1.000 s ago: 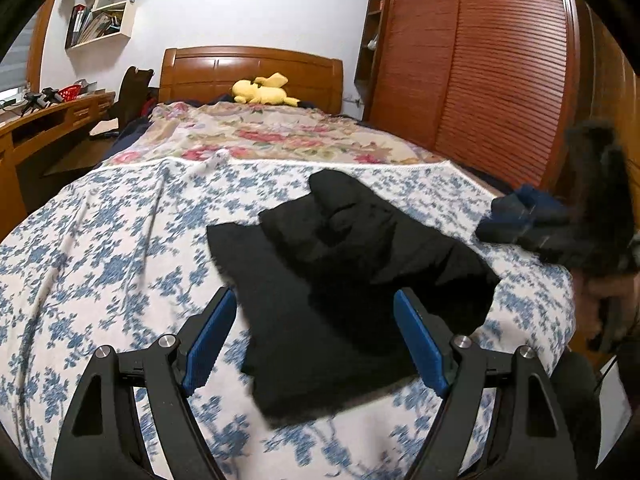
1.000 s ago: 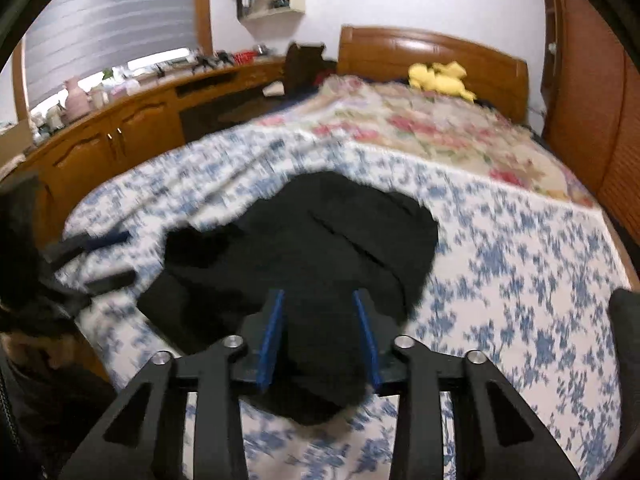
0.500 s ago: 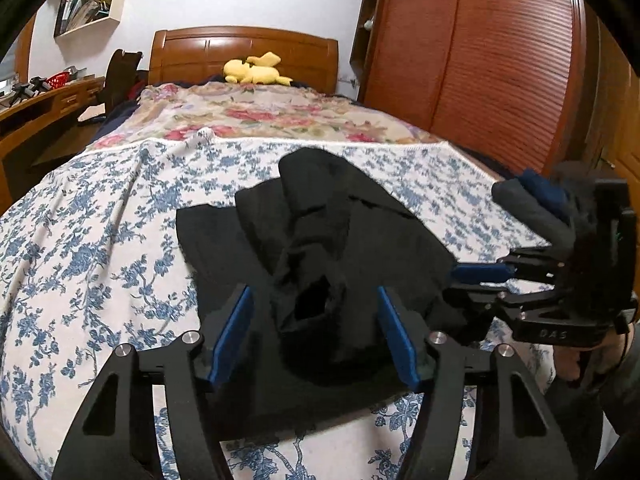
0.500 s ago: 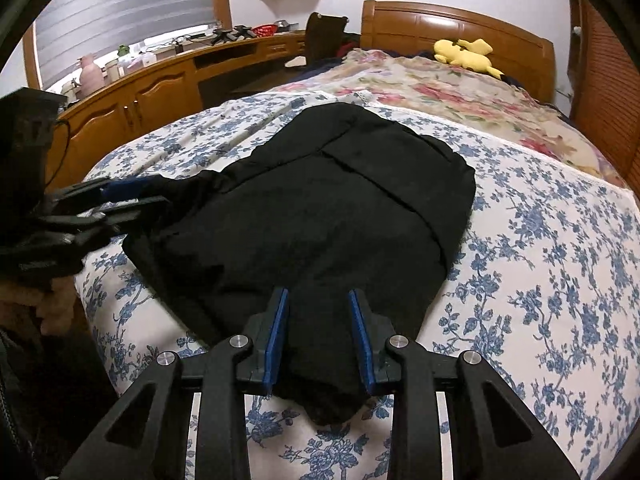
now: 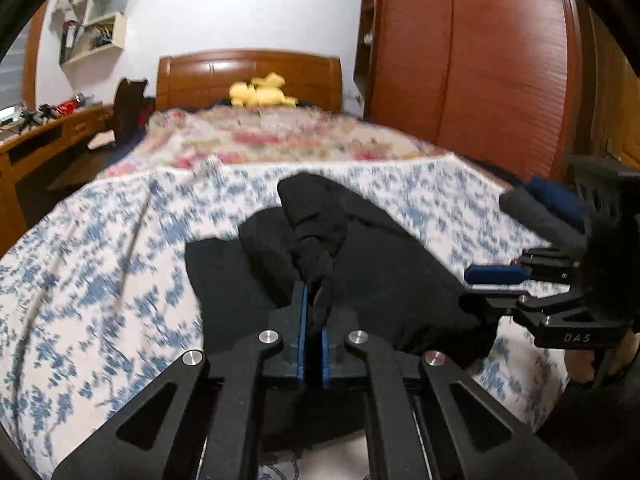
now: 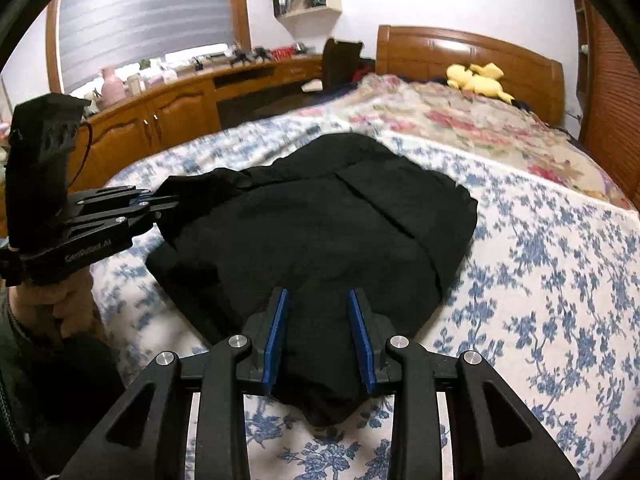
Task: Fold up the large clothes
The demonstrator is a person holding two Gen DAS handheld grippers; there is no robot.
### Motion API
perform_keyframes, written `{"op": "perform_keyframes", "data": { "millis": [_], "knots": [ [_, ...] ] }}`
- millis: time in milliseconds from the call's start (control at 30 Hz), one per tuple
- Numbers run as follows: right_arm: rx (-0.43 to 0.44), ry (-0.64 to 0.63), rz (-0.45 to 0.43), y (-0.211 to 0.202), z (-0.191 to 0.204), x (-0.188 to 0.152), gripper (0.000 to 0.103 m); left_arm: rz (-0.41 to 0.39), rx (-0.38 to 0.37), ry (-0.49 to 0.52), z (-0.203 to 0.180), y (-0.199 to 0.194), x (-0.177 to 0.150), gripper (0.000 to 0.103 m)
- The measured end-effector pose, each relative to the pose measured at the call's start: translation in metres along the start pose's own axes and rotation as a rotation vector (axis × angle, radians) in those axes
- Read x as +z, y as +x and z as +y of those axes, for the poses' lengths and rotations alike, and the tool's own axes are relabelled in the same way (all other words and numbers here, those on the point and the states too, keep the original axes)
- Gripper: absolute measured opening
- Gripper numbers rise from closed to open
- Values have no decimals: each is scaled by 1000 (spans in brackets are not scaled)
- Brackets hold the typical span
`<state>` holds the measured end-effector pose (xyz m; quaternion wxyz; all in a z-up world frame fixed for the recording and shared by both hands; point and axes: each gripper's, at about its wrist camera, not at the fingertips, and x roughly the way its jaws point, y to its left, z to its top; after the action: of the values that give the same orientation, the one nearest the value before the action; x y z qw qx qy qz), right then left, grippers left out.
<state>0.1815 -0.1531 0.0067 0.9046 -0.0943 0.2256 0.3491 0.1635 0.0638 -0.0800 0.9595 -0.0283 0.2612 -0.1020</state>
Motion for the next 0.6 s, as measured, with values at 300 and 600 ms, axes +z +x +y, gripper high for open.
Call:
{"op": "perform_keyframes", "data": {
  "millis": [300,600],
  "knots": [
    [73,13,-37,9,6,8,32,-13,94,-101,45,-35,-16,6],
    [92,-44,64,51,20,-1,32,90,115,-108,46,-19,-47,6]
  ]
}}
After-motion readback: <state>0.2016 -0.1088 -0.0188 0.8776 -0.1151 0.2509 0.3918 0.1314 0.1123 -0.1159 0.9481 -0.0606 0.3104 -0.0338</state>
